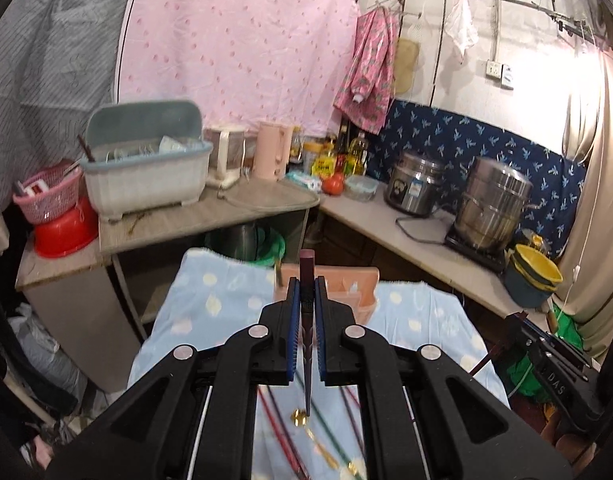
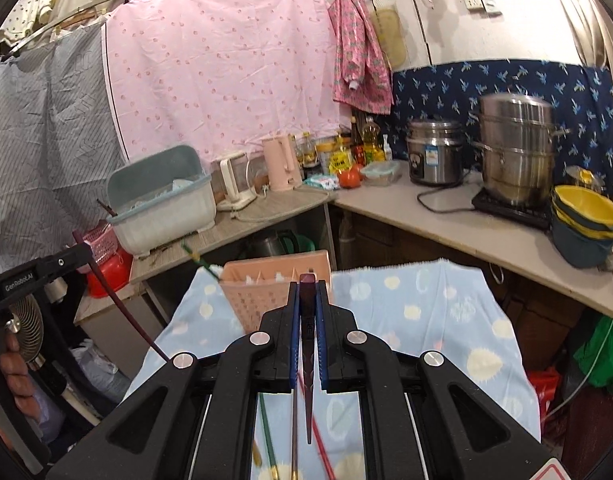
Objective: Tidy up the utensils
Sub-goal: 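Lift the dark red chopstick with the left tool while the right tool carries its pair into the pink basket, then open the left tool over the basket while the right tool releases its chopsticks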
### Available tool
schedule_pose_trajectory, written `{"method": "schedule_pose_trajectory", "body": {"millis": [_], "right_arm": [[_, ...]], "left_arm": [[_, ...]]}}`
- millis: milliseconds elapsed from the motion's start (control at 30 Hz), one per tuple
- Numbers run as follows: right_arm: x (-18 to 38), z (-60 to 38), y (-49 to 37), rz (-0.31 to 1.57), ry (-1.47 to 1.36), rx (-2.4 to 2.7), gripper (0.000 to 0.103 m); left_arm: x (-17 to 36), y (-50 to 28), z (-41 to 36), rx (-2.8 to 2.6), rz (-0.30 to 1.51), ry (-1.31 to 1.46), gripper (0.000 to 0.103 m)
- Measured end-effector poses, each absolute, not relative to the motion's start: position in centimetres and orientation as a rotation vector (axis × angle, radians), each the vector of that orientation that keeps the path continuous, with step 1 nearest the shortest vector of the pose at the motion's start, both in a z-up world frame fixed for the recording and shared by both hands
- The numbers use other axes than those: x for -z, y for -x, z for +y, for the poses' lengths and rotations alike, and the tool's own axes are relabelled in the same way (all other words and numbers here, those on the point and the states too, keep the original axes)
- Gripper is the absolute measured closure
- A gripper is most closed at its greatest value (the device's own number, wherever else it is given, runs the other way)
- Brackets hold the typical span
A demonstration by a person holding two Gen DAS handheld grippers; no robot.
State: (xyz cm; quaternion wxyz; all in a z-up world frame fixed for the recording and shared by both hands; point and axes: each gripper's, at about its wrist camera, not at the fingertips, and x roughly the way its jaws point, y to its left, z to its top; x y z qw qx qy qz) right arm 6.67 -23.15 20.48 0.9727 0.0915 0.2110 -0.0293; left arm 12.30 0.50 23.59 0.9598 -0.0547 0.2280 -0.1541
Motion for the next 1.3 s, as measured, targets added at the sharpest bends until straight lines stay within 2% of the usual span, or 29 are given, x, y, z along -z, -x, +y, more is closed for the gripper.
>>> {"method": "schedule_pose_trajectory", "body": {"millis": [267,467,733,1133,1200,1233,1267,1300], "right_arm": [[-25.0,-23.4,-13.5,0.331,-0.154,0.062,0.096],[-26.4,-23.3,-19.3,0.298,-0.141,0.071,0.096],[-24.8,-23.9,-25.6,0.300,-0.156,0.089,0.096],[-17.4,-23.2,-29.4,0.444,-0.178,0.090,0.094],[-17.1,-23.3,-29.0,0.437,-0.175,0.110,0.081],[-17.1,-23.3,-28.7,0.428,-0.179,0.113,0.070],[-17.2,-23.4,-28.3,0.419,-0.181,0.117,0.064],[-17.2,-23.4,-27.9,0.411,-0.181,0.118,0.064]], "left_arm": [[-28.9,-17.7,-2.1,0.312,0.332,0.106,0.096],[-30.3,-22.5,-3.3,0.287,0.292,0.097,0.096],[-27.0,-28.4,-3.0,0.252,0.352,0.103,0.096],[-20.5,-32.0,-3.3,0.265,0.487,0.104,0.095],[-20.1,-31.9,-3.2,0.257,0.487,0.114,0.090],[-20.0,-31.8,-3.3,0.256,0.481,0.110,0.077],[-20.0,-31.6,-3.3,0.246,0.473,0.102,0.064],[-20.1,-31.3,-3.3,0.232,0.460,0.094,0.060]]}}
